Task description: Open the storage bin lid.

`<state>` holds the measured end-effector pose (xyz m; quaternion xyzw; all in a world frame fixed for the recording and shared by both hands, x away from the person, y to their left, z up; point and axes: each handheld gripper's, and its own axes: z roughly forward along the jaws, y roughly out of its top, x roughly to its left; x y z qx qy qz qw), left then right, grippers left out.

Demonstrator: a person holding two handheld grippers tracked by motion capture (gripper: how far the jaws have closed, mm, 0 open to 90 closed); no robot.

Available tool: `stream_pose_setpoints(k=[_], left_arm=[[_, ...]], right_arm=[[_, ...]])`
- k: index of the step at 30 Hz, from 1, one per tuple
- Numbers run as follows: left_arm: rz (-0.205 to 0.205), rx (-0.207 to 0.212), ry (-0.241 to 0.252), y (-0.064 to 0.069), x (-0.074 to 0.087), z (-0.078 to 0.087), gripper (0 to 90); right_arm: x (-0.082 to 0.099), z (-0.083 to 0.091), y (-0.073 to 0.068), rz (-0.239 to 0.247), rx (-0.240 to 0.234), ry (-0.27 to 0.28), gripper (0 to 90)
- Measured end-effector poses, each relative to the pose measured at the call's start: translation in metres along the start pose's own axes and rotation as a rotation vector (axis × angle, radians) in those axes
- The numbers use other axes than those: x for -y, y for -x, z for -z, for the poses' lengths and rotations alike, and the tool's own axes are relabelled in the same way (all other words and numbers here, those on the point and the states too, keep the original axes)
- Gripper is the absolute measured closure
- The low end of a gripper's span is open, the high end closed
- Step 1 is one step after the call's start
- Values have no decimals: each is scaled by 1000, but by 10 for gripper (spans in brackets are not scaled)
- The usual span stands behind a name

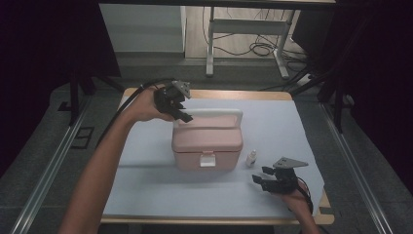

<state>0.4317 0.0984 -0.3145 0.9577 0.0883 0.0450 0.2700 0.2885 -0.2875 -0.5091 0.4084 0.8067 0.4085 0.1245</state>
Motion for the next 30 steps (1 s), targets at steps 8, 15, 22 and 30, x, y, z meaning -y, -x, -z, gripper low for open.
stream_pose_setpoints(k=[8,15,22,30], left_arm=[[8,18,19,-9,-1,5,797],[5,32,13,-13,-4,7,802],[9,39,29,-18,-4,9,801],[18,56,40,-23,-4,10,802]], right_arm=[[0,1,0,-5,-3,0,407],[0,0,0,-6,-3,-2,408],[0,0,-1,-1,-11,3,414],[-5,5,-7,19,-13,27,533]])
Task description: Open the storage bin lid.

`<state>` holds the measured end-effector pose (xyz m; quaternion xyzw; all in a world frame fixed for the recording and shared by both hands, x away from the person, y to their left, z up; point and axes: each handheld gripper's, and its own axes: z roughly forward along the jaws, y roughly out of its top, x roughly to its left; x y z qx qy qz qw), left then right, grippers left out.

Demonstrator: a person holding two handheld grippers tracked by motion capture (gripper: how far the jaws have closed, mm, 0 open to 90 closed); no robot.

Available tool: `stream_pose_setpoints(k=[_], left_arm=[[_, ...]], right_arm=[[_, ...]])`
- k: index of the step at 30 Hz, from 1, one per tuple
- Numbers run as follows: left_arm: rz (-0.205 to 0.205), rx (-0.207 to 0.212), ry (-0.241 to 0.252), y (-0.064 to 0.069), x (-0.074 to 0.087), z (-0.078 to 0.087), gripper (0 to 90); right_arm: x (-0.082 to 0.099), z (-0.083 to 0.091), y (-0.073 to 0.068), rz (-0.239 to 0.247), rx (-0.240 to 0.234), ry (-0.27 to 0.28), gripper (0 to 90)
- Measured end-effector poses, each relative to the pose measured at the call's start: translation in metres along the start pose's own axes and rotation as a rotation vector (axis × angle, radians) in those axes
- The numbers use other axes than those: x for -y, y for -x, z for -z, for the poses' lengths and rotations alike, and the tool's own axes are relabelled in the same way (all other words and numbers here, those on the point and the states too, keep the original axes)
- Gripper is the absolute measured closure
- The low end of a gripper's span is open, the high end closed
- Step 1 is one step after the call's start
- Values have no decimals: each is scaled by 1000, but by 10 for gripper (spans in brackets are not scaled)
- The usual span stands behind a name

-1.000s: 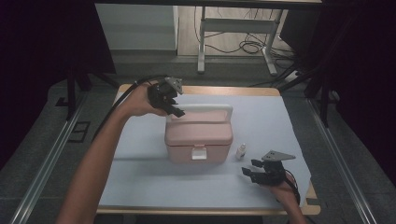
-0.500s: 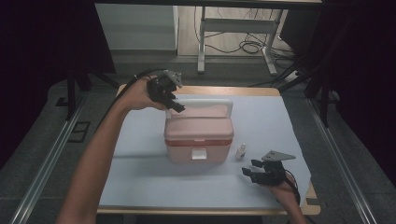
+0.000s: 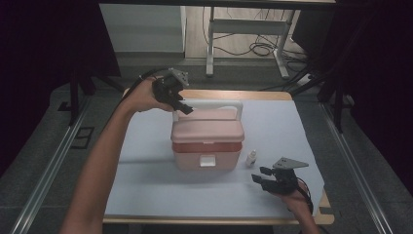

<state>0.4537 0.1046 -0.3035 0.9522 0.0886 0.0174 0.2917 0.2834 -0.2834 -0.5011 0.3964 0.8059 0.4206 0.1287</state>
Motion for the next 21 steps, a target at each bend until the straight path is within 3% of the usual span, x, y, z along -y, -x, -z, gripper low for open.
stream_pose_setpoints(k=[4,9,13,19,21], left_arm=[[1,2,-7,-1,1,0,802],[-1,4,-13,-1,1,-1,802],[-2,3,-8,-1,1,-1,802],[5,5,-2,-2,1,-2,803],[4,3,-4,-2,1,-1,802]], right_arm=[[-4,5,-2,2,-11,20,604],[-9,9,-9,20,-24,40,771],[-19,17,-17,38,-13,95,890],[-45,32,-31,70,-46,197,897],[-53,34,-34,82,-52,209,898]])
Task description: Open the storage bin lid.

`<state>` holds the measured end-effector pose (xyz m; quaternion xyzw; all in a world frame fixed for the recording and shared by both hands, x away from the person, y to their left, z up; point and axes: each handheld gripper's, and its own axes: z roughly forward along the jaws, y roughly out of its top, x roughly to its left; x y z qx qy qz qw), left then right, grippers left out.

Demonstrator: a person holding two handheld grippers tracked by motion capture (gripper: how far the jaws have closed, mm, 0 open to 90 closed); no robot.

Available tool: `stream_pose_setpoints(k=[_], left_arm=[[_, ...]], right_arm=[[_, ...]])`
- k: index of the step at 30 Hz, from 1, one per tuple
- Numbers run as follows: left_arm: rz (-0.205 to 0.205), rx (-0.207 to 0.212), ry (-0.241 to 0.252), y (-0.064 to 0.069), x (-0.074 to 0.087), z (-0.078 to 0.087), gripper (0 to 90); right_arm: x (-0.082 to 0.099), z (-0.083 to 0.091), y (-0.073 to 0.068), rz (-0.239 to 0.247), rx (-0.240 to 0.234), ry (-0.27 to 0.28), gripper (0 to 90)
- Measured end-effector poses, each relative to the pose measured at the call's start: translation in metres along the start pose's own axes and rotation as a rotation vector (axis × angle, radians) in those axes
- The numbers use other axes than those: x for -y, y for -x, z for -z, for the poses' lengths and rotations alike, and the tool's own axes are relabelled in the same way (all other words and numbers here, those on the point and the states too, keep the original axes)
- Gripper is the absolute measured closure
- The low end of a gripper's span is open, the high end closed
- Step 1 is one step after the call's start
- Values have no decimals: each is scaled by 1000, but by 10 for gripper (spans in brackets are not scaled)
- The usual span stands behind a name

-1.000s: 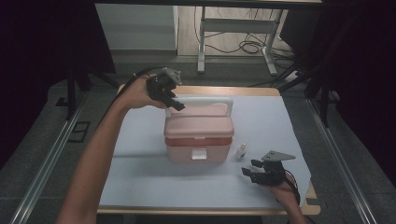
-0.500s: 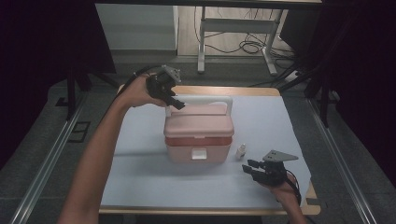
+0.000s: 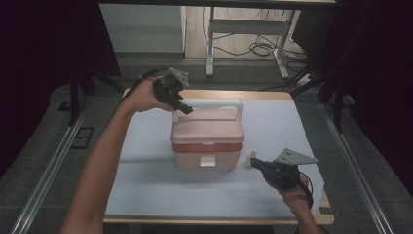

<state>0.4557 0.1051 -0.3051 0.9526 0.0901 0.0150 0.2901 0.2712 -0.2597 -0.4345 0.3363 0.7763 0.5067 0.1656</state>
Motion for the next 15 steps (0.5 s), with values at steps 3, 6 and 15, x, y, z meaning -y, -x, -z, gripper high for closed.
stream_pose_setpoints(k=[3,6,15], left_arm=[[0,-1,0,0,0,0,803],[-2,0,-2,1,0,0,803],[-4,-1,-3,1,0,0,802]], right_arm=[[-12,-5,-2,17,-9,6,897],[-20,-10,-4,28,-9,2,897],[-29,-23,-6,30,-15,1,897]])
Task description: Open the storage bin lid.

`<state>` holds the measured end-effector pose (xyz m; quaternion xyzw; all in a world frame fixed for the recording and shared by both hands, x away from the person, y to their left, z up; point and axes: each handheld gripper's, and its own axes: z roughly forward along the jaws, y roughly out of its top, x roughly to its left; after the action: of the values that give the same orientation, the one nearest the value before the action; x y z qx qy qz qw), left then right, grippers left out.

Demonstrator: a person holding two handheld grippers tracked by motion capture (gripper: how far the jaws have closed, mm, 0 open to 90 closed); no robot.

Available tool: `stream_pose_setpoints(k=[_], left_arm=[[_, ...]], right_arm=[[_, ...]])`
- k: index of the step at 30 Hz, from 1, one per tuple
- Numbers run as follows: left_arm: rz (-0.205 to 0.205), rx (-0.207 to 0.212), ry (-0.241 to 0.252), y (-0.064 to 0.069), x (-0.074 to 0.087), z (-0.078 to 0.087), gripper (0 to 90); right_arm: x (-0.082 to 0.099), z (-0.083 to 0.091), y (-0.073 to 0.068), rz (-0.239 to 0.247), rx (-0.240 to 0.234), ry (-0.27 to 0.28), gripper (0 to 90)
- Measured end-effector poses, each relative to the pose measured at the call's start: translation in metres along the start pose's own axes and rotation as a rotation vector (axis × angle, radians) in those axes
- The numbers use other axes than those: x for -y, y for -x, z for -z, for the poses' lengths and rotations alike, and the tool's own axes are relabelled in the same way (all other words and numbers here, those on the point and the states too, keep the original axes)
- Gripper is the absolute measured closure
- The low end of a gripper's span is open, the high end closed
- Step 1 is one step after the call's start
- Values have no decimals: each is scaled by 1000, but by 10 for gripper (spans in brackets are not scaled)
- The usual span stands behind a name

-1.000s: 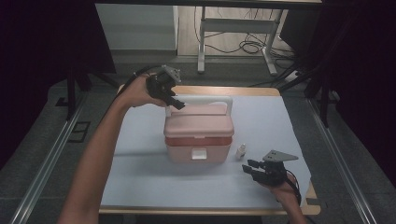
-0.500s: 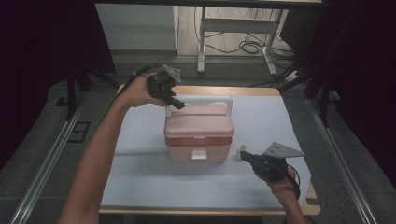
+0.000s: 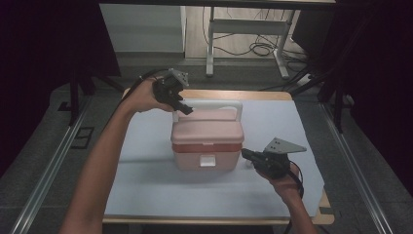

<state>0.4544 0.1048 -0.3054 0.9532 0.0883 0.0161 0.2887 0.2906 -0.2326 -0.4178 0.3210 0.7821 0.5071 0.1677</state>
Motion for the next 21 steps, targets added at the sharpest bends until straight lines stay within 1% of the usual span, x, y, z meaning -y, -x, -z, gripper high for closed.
stream_pose_setpoints(k=[8,10,18,21], left_arm=[[3,0,0,0,0,0,802],[3,0,1,-1,0,0,802],[1,-4,-3,0,0,0,801],[2,-5,-4,0,0,0,801]], right_arm=[[-5,-6,-1,0,12,16,898],[-7,-8,-1,-1,8,18,897],[-13,-22,-4,-5,6,21,897],[-13,-27,-5,-3,16,22,897]])
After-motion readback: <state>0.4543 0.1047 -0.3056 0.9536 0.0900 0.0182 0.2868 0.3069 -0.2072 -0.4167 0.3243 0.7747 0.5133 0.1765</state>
